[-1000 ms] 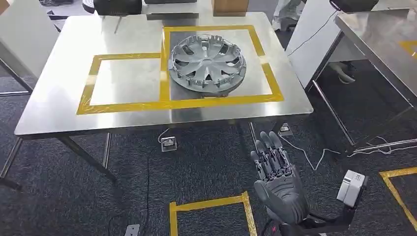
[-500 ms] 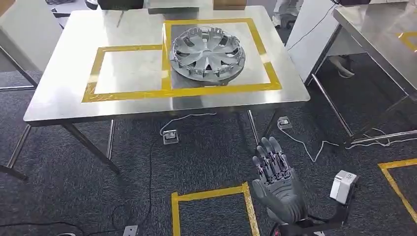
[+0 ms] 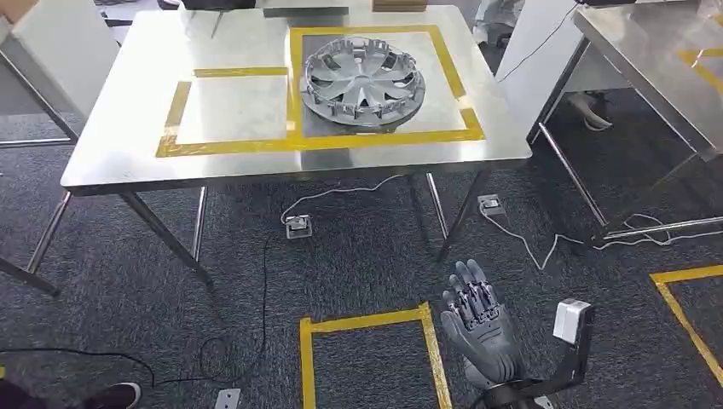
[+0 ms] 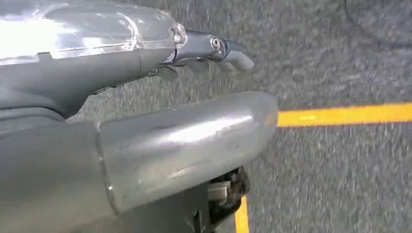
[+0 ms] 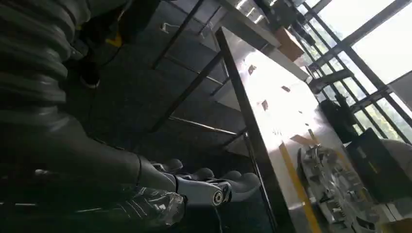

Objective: Take the parts from the cabinet and place them on the table.

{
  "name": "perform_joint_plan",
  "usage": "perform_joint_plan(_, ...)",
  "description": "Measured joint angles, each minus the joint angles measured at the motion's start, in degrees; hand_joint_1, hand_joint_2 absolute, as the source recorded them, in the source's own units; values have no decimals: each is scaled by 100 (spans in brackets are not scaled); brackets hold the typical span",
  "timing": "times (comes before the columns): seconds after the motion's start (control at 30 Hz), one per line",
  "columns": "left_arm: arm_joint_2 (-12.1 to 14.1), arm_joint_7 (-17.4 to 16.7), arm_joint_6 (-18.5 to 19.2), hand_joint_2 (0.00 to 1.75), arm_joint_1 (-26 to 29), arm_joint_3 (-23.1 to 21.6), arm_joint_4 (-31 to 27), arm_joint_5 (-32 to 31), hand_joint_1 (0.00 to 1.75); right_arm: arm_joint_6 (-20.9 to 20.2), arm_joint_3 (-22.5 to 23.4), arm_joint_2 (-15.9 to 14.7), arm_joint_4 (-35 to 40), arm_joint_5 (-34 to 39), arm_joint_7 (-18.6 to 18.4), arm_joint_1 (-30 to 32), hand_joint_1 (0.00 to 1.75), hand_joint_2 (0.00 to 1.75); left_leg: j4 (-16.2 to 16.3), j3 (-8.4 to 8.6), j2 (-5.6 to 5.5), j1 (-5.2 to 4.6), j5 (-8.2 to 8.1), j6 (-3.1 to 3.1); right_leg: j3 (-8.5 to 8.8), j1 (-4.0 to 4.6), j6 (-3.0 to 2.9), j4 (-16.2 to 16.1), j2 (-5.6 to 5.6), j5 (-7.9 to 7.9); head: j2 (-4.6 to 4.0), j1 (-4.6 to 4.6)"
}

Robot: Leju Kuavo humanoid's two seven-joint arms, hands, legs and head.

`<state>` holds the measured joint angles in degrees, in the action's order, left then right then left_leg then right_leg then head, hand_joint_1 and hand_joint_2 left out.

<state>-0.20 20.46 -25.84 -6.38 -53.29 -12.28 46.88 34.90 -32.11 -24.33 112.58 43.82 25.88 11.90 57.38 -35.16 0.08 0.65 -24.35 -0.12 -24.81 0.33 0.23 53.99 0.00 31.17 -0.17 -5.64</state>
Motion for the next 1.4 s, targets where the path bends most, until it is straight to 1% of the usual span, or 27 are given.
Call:
perform_joint_plan(0.03, -2, 0, -2, 0, 14, 0, 0, 11, 0, -11, 20, 0, -69, 0, 7, 3, 0, 175, -36, 1, -1, -12, 59, -47, -46, 4, -34, -37, -6, -85, 0, -19)
perform_joint_plan(0.07, 0, 2, -7, 0, 11, 0, 0, 17, 0, -20, 28, 2, -131, -2, 15, -10, 0, 175, 17, -33, 2, 0, -65, -58, -75, -51, -66, -104, -53, -176, 0, -4)
perform_joint_plan(0.1, -2, 2, -7, 0, 11, -2, 0, 26, 0, -15, 37, 2, -186, -13, 17, -14, 0, 175, 186, -117, -1, -8, -361, -80, -133, -46, -100, -103, -52, -232, 0, 51)
perform_joint_plan(0.17, 2, 4, -6, 0, 10, -2, 0, 39, 0, 144, 50, 2, -347, -179, -33, -14, 0, 175, 1002, -333, -7, -1, -1069, -114, -305, -32, -137, -70, -63, -347, 0, 186)
perform_joint_plan(0.2, 4, 4, -7, 0, 10, -2, 0, 41, 0, 269, 52, 7, -461, -287, -121, -15, 0, 175, 1405, -406, -10, -3, -1256, -129, -403, -24, -137, -51, -69, -403, 0, 232)
perform_joint_plan(0.27, 4, -2, -9, 0, 12, -2, 0, 61, 0, 433, 127, 40, -882, -914, -506, -16, 0, 175, 1657, -314, -9, -4, -1069, -137, -609, -17, -126, 23, -77, -507, 0, 267)
perform_joint_plan(0.33, 2, -24, -30, 0, 9, -2, 0, 59, 0, 381, 308, 207, -1700, -1513, -818, -121, 0, 175, 1144, 168, -7, -3, -595, -130, -820, -22, -98, 130, -78, -582, 0, 286)
perform_joint_plan(0.37, 0, -35, -37, 0, 4, -2, -2, 55, 0, 192, 367, 295, -2225, -1328, -804, -256, 0, 175, 656, 534, -11, -4, -521, -116, -919, -26, -77, 193, -68, -613, 0, 297)
perform_joint_plan(0.4, -2, -50, -39, 0, -17, -9, -2, 44, 0, -143, 417, 382, -2875, -930, -720, -418, 0, 175, 149, 816, -26, -24, -772, -84, -989, -10, -41, 256, -55, -646, 0, 306)
perform_joint_plan(0.43, -6, -65, -44, 0, -27, -11, -4, 33, 0, -443, 457, 454, -3480, -648, -652, -571, 0, 175, -115, 964, -31, -33, -849, -25, -1019, -13, -5, 288, -47, -687, 0, 287)
perform_joint_plan(0.53, -31, -136, -52, 0, -28, -22, -4, 26, 0, -351, 503, 708, -5180, -571, -958, -945, 0, 175, -125, 865, -87, -77, -760, 99, -1040, -33, 99, 241, -63, -835, 0, 302)
perform_joint_plan(0.57, -39, -142, -61, 0, -24, -24, -2, 26, 0, -254, 507, 760, -5680, -627, -1110, -1022, 0, 175, -147, 802, -73, -26, -675, 156, -1074, -55, 127, 273, -53, -779, 0, 333)
perform_joint_plan(0.6, -41, -149, -74, 0, -31, -24, -2, 26, 0, -219, 500, 839, -6070, -660, -1191, -1077, 0, 175, -146, 726, -88, -25, -617, 202, -1143, -56, 178, 415, -47, -491, 0, 298)
perform_joint_plan(0.67, -50, -149, -74, 0, -31, -24, -2, 26, 0, -170, 503, 964, -6770, -693, -1261, -1204, 0, 175, -141, 587, -92, -31, -484, 227, -1338, -90, 245, 1188, -37, 205, 0, 201)
perform_joint_plan(0.73, -50, -151, -74, 0, -24, -24, -2, 26, 0, -159, 494, 1113, -7314, -721, -1305, -1317, 0, 175, -132, 424, -87, -37, -362, 221, -1443, -100, 276, 1922, -37, 504, 0, 177)
perform_joint_plan(0.8, -48, -164, -74, 0, -23, -24, -2, 26, 0, -140, 492, 1233, -7806, -737, -1347, -1406, 0, 175, -113, 260, -78, -37, -254, 198, -1199, -108, 269, 1844, -37, 184, 0, 160)
perform_joint_plan(0.87, -50, -188, -83, 0, -24, -24, -2, 26, 0, 0, 485, 1324, -8219, -929, -1713, -1507, 0, 175, -95, 148, -73, -35, -168, 161, -557, -108, 229, 940, -37, -160, 0, 127)
perform_joint_plan(0.93, -61, -199, -94, 0, -28, -24, -2, 39, 0, 96, 461, 1395, -8483, -1161, -2209, -1590, 0, 175, -81, 107, -52, -61, -96, 94, 48, -77, 144, -18, -24, -19, 0, 70)
perform_joint_plan(1.07, -59, -214, -103, 0, -21, -26, -2, 70, 0, 92, 295, 1578, -8974, -1447, -2981, -1632, 0, 175, -100, 50, 4, -25, 16, -64, -66, -60, -44, -104, -12, -151, 0, 105)
perform_joint_plan(1.1, -59, -216, -103, 0, -18, -26, -2, 76, 0, 88, 258, 1611, -9068, -1469, -3049, -1645, 0, 175, 5, -20, 2, -15, -183, -86, -108, -61, -83, -102, -40, -208, 0, 131)
perform_joint_plan(1.13, -59, -223, -100, 0, -17, -28, -2, 79, 0, 83, 216, 1648, -9145, -1506, -3073, -1648, 0, 175, 333, -135, 0, -12, -566, -92, -186, -51, -150, -98, -38, -264, -2, 192)
perform_joint_plan(1.2, -57, -223, -100, 0, -18, -33, -2, 79, 0, 74, 166, 1698, -9259, -1534, -3082, -1657, 0, 175, 1218, -375, -7, -15, -1180, -115, -353, -24, -170, -63, -40, -371, 0, 300)
perform_joint_plan(1.23, -52, -223, -100, 0, -17, -35, -2, 79, 0, 74, 140, 1722, -9315, -1554, -3080, -1666, 0, 175, 1573, -431, -7, -16, -1295, -119, -447, -9, -171, -34, -42, -423, 0, 324)
perform_joint_plan(1.27, -50, -221, -94, 0, -16, -46, 0, 79, 0, 74, 94, 1746, -9378, -1565, -3062, -1677, 0, 175, 1708, -388, -8, -17, -1218, -117, -545, 4, -167, 5, -45, -464, 0, 330)
perform_joint_plan(1.3, -50, -221, -87, 0, -17, -59, -2, 79, 0, 77, 66, 1755, -9429, -1569, -3036, -1680, 0, 0, 1623, -248, -8, -18, -1025, -104, -642, 11, -160, 55, -48, -494, 0, 341)
perform_joint_plan(1.37, -50, -216, -57, 0, -27, -63, -2, 85, 0, 96, 46, 1784, -9490, -1572, -2986, -1676, 0, 0, 873, 356, -63, -26, -630, -45, -817, 31, -137, 173, -2, -551, 0, 352)
perform_joint_plan(1.4, -48, -214, -41, 0, -40, -66, -2, 85, 0, 96, 22, 1798, -9523, -1561, -2953, -1696, 0, 0, 365, 725, -398, -20, -667, 30, -879, 6, -106, 241, 47, -574, 0, 359)
